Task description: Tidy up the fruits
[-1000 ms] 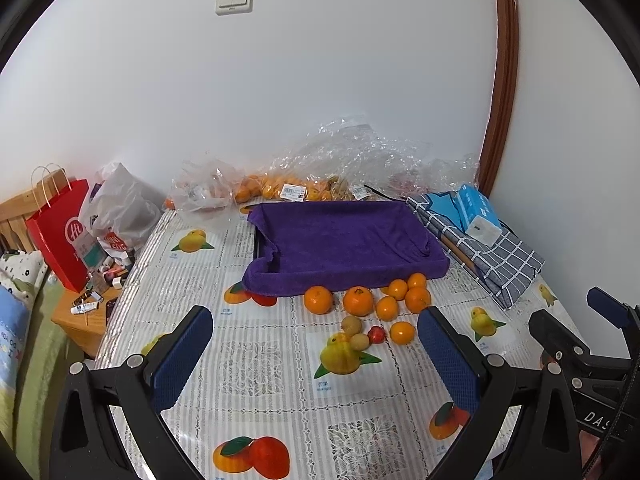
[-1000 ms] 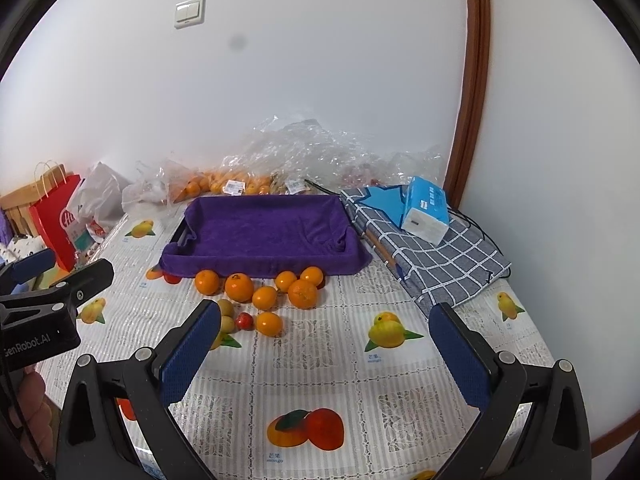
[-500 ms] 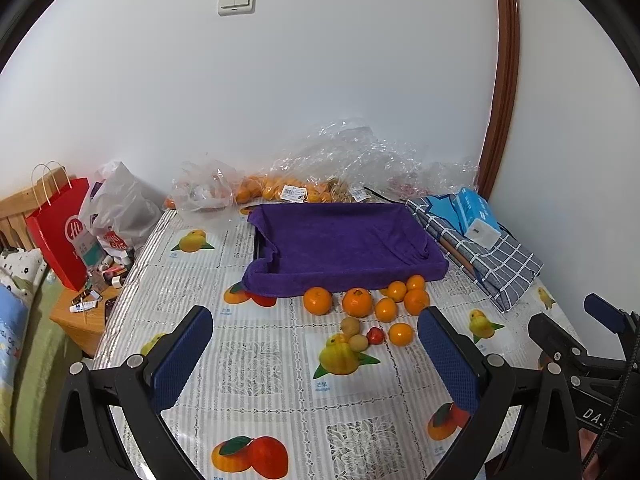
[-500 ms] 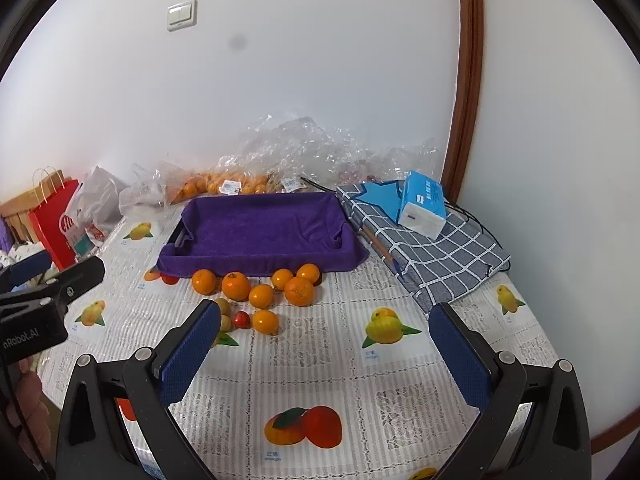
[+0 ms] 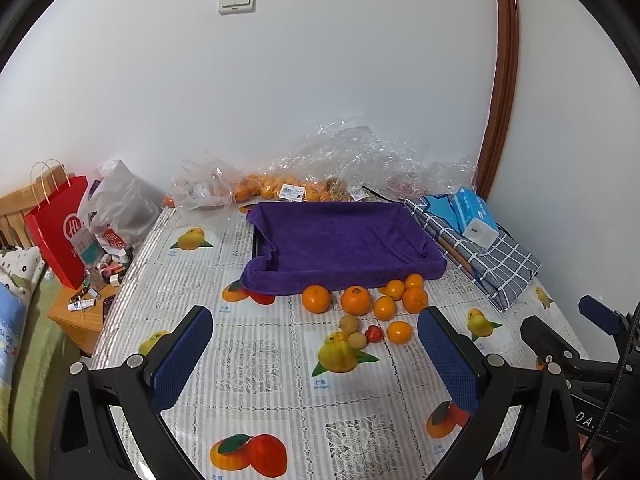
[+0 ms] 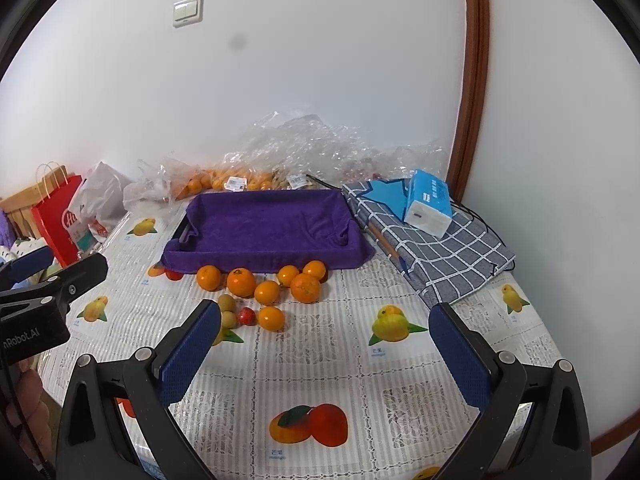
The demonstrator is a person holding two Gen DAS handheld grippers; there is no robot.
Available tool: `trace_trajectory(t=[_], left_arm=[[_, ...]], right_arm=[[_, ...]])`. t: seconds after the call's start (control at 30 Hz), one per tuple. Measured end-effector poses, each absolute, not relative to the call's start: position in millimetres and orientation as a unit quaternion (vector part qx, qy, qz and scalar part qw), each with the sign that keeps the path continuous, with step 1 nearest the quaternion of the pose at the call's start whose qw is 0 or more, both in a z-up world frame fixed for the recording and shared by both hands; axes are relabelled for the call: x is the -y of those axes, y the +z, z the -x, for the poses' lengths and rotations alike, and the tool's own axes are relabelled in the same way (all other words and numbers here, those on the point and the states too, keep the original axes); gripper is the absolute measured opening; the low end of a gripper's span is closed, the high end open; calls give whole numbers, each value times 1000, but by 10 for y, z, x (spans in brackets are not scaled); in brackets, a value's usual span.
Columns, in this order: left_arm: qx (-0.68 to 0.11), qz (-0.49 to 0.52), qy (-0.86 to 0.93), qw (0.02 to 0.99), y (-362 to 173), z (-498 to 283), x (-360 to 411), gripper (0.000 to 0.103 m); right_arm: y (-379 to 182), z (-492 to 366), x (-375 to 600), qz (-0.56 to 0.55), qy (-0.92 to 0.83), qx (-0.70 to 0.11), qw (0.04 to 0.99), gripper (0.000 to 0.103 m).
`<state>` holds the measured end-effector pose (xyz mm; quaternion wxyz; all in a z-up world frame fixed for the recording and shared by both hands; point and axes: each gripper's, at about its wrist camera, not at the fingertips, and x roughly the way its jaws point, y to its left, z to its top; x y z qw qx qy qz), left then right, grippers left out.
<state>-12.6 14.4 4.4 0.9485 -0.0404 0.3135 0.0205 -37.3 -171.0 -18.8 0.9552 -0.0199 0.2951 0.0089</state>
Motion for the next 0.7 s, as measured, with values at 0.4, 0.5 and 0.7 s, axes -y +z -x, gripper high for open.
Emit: trace_trajectory(t=[0.4, 0.5, 0.7], left_arm=[[-297, 47, 20, 954, 75, 149, -152, 103], [-293, 45, 21, 955, 88, 140, -155, 103], [-288, 44, 22, 956, 86, 148, -160, 102]], right_arm=[[-175, 385, 1721, 16, 25, -292, 956, 103], [-167, 374, 1720, 12, 25, -290, 957, 103], [-223, 332, 1697, 16, 25, -298, 954, 103]])
